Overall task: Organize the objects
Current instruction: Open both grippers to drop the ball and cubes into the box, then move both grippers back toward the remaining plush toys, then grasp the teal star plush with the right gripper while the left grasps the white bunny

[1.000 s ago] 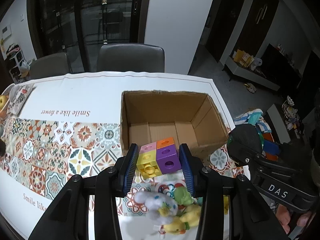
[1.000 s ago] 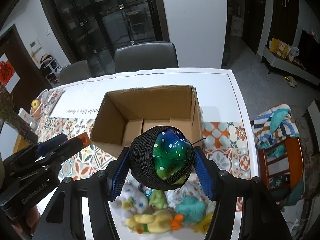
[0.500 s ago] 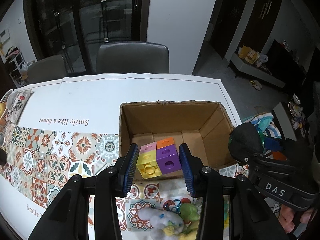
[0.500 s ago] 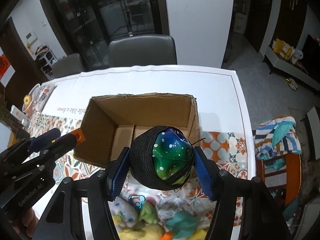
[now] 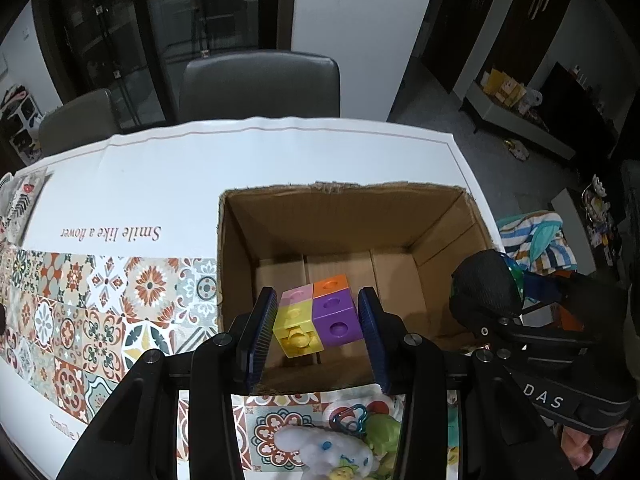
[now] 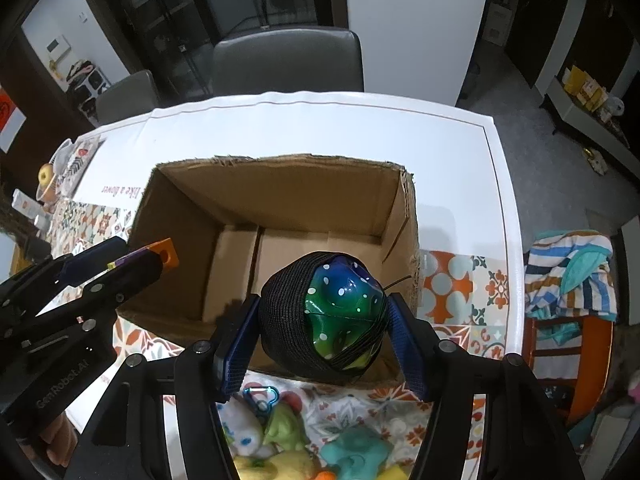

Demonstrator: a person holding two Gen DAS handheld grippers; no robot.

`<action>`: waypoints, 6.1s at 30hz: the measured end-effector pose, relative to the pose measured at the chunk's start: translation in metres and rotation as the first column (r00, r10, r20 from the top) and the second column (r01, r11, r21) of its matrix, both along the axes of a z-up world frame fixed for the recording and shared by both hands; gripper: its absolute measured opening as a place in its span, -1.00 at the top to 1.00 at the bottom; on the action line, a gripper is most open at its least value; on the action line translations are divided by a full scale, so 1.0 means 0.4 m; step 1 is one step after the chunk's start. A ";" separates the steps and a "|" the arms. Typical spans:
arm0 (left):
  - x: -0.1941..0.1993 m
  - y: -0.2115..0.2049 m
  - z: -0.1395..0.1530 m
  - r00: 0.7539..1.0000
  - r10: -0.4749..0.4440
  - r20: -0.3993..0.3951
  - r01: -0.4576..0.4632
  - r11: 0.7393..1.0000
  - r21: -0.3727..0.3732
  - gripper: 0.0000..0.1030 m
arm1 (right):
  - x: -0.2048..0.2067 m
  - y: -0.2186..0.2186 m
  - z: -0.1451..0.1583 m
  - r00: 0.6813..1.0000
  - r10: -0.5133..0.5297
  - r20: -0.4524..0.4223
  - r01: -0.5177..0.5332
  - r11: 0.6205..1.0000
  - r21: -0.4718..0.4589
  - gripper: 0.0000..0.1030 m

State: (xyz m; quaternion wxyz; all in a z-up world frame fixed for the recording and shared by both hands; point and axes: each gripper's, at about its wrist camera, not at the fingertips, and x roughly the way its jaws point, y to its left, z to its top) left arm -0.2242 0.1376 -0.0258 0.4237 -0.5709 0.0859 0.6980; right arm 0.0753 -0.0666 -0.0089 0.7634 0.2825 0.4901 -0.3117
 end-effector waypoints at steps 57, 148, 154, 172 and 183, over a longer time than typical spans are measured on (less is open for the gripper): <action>0.163 -0.249 0.096 0.979 -0.195 0.061 0.186 0.974 0.125 -0.38 | -0.262 0.197 0.108 0.982 -0.130 0.140 0.144 0.985 -0.100 -0.41; 0.428 -0.207 -0.281 0.596 -0.664 0.451 0.705 0.702 0.102 -0.38 | -0.265 0.185 -0.424 0.982 -0.136 -0.132 0.174 0.926 0.336 -0.47; 0.431 -0.198 -0.292 0.586 -0.664 0.465 0.705 0.700 0.112 -0.38 | -0.245 0.186 -0.435 0.984 -0.120 -0.133 0.159 0.929 0.336 -0.48; 0.419 -0.219 -0.249 0.629 -0.638 0.444 0.663 0.738 0.121 -0.30 | -0.227 0.223 -0.389 0.987 -0.094 -0.130 0.120 0.970 0.212 -0.27; 0.380 -0.248 -0.191 0.677 -0.586 0.445 0.593 0.793 0.140 -0.28 | -0.239 0.241 -0.312 0.994 -0.081 -0.078 0.092 0.984 0.151 -0.27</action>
